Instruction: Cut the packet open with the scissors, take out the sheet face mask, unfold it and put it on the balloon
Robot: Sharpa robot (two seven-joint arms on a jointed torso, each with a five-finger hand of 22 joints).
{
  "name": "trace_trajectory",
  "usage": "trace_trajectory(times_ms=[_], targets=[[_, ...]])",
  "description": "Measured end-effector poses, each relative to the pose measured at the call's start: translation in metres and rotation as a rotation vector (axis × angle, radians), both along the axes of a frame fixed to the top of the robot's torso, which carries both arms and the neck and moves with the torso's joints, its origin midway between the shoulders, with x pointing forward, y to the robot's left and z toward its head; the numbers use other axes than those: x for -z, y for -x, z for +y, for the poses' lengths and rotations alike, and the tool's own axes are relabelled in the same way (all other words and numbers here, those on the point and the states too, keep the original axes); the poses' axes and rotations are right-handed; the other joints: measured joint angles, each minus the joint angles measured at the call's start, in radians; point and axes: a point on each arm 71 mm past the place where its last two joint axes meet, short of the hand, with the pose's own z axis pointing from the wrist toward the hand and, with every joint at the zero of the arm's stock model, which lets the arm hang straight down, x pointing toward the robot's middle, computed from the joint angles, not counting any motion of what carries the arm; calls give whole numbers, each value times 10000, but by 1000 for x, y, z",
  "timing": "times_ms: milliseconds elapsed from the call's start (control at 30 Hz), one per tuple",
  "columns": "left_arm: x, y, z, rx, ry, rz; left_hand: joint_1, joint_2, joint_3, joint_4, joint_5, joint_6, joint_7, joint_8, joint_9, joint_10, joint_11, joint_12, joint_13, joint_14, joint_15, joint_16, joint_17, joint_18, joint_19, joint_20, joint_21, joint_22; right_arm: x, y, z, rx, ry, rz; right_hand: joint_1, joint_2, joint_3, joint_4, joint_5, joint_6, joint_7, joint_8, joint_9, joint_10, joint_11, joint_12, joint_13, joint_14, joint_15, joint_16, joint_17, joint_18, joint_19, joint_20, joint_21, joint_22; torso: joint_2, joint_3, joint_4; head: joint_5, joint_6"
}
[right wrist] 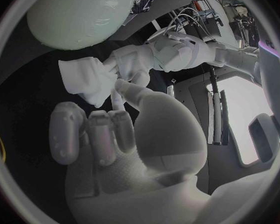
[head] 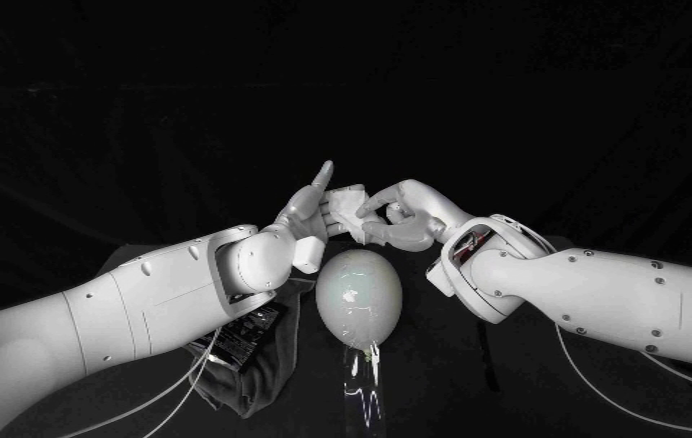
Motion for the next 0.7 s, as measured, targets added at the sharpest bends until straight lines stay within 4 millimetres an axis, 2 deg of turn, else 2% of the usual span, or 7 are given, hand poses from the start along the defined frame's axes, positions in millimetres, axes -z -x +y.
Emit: trace_trajectory(times_ms=[300, 367, 533, 700], targets=[[0, 2, -2, 61, 20, 2, 0, 0, 0, 0, 0, 0, 0, 0, 0, 0, 0, 0, 0, 0, 0, 0, 0, -58, -1, 0, 0, 0, 6, 3, 14, -155, 634, -616, -10, -9, -57, 57, 0, 161, -53, 0, 20, -1, 0, -3, 5, 0, 0, -7, -8, 0, 33, 34, 49, 4, 7, -2, 3, 12, -43], [0, 2, -2, 70, 23, 2, 40, 40, 0, 0, 0, 0, 0, 0, 0, 0, 0, 0, 0, 0, 0, 0, 0, -59, 0, 0, 0, 0, 6, 2, 16, -90, 744, -794, -126, -125, -140, 140, -54, 233, -123, 0, 36, -1, -1, -3, 6, -1, 0, -7, -8, -1, 35, 31, 49, 4, 5, -2, 3, 15, -54], [-1, 3, -3, 99, 32, 3, 39, 39, 0, 0, 0, 0, 0, 0, 0, 0, 0, 0, 0, 0, 0, 0, 0, -62, -1, 0, 0, -1, 6, 0, 17, 147, 915, -1142, -186, -185, -220, 220, -81, 313, -133, 0, 36, -1, -1, -8, 8, -1, -1, -10, -8, -1, 90, -24, 81, 3, -1, -2, 3, 23, -59], [-1, 3, -3, 121, 39, 4, 39, 39, -29, 29, 0, 0, 0, 0, -10, 0, 0, 0, 0, 0, 0, 0, 1, -63, -1, 0, 0, -1, 5, 0, 20, 313, 963, -1400, -240, -131, -293, 293, -118, 357, -176, 7, 47, -2, -2, -28, 9, -1, -1, -33, -6, -1, 91, -26, 90, 1, -1, -2, 4, 28, -65]])
